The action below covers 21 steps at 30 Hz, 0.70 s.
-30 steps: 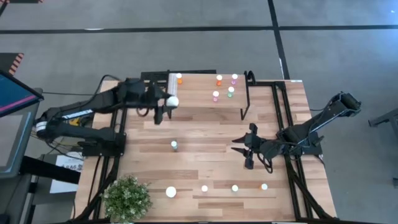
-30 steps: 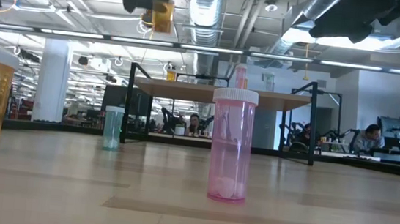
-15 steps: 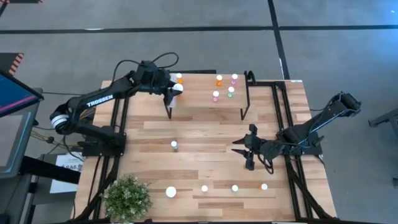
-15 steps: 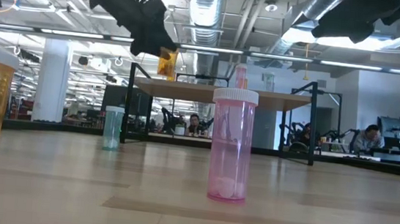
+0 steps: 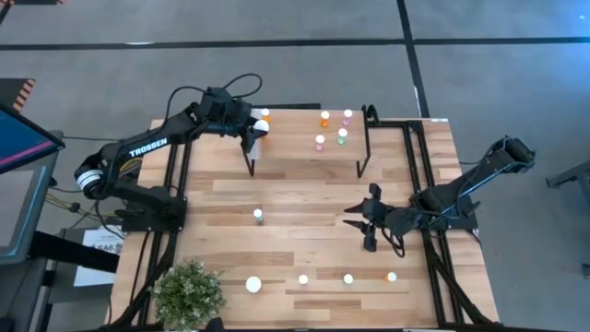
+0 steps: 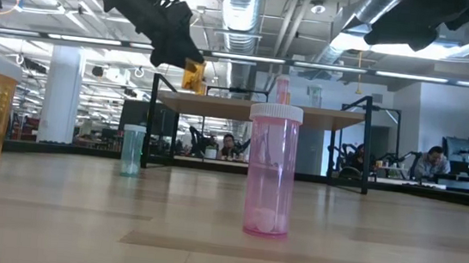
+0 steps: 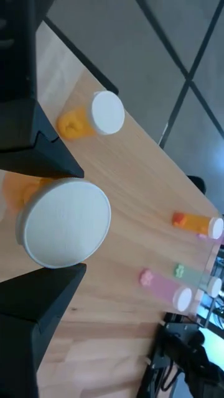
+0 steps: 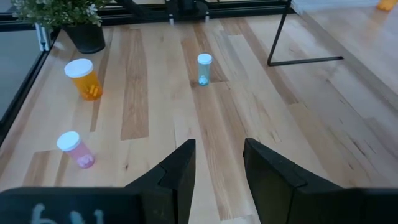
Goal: Pick and place medicine bottles onto shelf by color
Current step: Put the top big orange pill bottle on the shelf
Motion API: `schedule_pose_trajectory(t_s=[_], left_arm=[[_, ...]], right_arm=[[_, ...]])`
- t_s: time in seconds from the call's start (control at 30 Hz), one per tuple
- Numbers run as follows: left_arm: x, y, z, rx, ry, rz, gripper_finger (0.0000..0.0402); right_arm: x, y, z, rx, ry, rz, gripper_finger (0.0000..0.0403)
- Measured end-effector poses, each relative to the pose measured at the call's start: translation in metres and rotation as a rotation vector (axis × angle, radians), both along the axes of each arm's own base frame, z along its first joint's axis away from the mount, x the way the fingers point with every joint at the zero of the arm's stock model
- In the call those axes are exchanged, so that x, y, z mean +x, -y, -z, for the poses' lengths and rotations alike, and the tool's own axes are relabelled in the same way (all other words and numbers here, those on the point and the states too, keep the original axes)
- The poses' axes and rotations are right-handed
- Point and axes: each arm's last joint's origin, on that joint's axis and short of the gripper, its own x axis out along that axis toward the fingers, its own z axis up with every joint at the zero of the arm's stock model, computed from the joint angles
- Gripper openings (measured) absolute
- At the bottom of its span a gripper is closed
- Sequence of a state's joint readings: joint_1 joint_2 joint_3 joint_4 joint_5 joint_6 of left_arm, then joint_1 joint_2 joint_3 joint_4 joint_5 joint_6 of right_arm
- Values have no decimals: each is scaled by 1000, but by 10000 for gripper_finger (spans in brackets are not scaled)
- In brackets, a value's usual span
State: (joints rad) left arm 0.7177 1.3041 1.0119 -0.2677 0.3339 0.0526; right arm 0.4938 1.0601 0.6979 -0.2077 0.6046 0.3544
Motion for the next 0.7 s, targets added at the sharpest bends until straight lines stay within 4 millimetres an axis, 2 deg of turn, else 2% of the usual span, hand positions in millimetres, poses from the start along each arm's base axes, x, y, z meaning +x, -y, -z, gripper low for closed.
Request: schedule_pose_trajectory(t_s=[0.7], left_arm=[[0,-9,5,-50,25,-7,194]], right_arm=[[0,0,-1,0,5,-4,156]])
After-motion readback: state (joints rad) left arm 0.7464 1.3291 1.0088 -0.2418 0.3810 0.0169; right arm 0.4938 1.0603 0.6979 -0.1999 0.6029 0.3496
